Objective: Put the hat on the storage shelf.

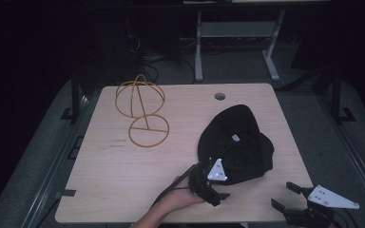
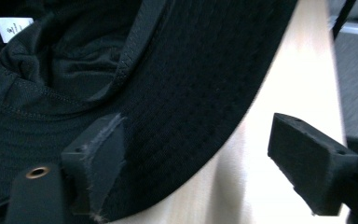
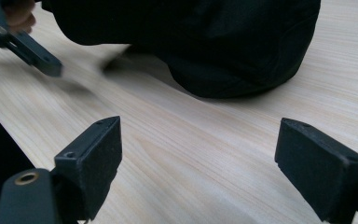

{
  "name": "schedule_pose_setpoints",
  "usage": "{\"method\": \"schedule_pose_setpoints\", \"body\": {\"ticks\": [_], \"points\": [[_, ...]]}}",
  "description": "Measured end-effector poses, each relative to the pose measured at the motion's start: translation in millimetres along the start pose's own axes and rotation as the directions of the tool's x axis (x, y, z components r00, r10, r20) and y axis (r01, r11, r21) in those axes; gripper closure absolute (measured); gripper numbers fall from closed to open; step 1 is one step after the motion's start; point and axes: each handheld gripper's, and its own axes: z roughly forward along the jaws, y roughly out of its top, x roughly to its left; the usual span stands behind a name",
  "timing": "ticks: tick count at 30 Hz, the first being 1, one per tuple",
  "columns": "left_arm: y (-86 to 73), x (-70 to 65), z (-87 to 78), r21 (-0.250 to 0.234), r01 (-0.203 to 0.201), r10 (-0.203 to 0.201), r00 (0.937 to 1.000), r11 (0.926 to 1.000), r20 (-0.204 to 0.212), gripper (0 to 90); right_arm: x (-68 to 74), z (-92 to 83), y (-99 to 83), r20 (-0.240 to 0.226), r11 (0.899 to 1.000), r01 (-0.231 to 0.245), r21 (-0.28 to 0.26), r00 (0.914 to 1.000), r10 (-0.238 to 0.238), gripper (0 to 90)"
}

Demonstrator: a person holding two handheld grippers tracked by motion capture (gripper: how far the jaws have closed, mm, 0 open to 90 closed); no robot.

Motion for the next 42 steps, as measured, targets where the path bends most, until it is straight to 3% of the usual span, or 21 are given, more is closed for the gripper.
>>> {"method": "schedule_pose_setpoints", "body": {"ticks": [2, 5, 6, 10, 12, 16, 18, 20, 22, 26, 32, 39, 42], "points": [[1.1, 1.7, 0.2, -0.005, -0.008, 0.008, 0.9999, 1.0000, -0.008, 28.0, -0.2, 0.2, 0.1, 0.000, 1.000, 0.000, 0.000, 1.0000, 0.000, 14.2], [1.7, 3.9, -1.9, -0.033, -0.006, 0.005, 0.9998, 0.9995, -0.022, 45.3, -0.2, 0.9, 0.4, -0.003, 1.000, 0.002, 0.005, 1.0000, -0.002, 14.2], [1.5, 4.6, -3.1, -0.049, 0.000, -0.002, 0.9997, 0.9988, -0.024, 45.3, -0.2, 0.9, 0.4, -0.003, 1.000, 0.002, 0.005, 1.0000, -0.002, 14.2], [3.2, 6.1, -13.8, -0.078, -0.021, 0.018, 0.9991, 0.9967, -0.038, 61.8, 0.6, 2.2, 1.4, -0.006, 1.000, 0.007, 0.004, 1.0000, -0.007, 14.2], [3.7, 9.3, -21.0, -0.104, -0.014, 0.010, 0.9990, 0.9944, -0.045, 69.2, 1.0, 3.2, 2.4, -0.008, 1.000, 0.008, 0.007, 0.9999, -0.008, 14.2], [3.1, 13.8, -30.4, -0.124, -0.005, -0.002, 0.9983, 0.9922, -0.058, 78.8, 2.8, 4.4, 5.0, -0.010, 1.000, 0.019, 0.008, 0.9998, -0.019, 14.2], [2.3, 19.3, -43.1, -0.149, 0.008, -0.017, 0.9980, 0.9888, -0.061, 82.7, 5.0, 5.4, 8.4, -0.012, 1.000, 0.029, 0.005, 0.9995, -0.029, 14.0], [2.4, 20.7, -46.6, -0.156, 0.011, -0.020, 0.9980, 0.9877, -0.060, 84.0, 5.9, 5.9, 9.9, -0.016, 1.000, 0.029, 0.003, 0.9994, -0.029, 13.9], [2.5, 25.1, -59.2, -0.193, 0.028, -0.038, 0.9981, 0.9808, -0.048, 85.1, 8.2, 8.6, 15.8, -0.019, 0.999, 0.049, -0.010, 0.9986, -0.049, 13.9], [3.3, 26.5, -67.4, -0.207, 0.033, -0.042, 0.9982, 0.9777, -0.043, 85.5, 11.0, 12.2, 22.9, -0.025, 0.997, 0.068, -0.023, 0.9974, -0.068, 14.0], [3.4, 28.7, -80.0, -0.249, 0.050, -0.055, 0.9984, 0.9673, -0.015, 85.6, 14.1, 14.8, 36.3, -0.058, 0.992, 0.076, -0.100, 0.9949, -0.082, 14.5], [2.1, 30.2, -84.9, -0.271, 0.062, -0.065, 0.9979, 0.9605, -0.004, 85.7, 14.3, 24.2, 46.3, -0.052, 0.991, 0.112, -0.072, 0.9919, -0.116, 14.8], [1.1, 31.5, -86.4, -0.278, 0.069, -0.070, 0.9975, 0.9581, 0.006, 85.7, 12.8, 32.9, 53.7, -0.041, 0.992, 0.118, -0.035, 0.9920, -0.119, 14.7]]}}
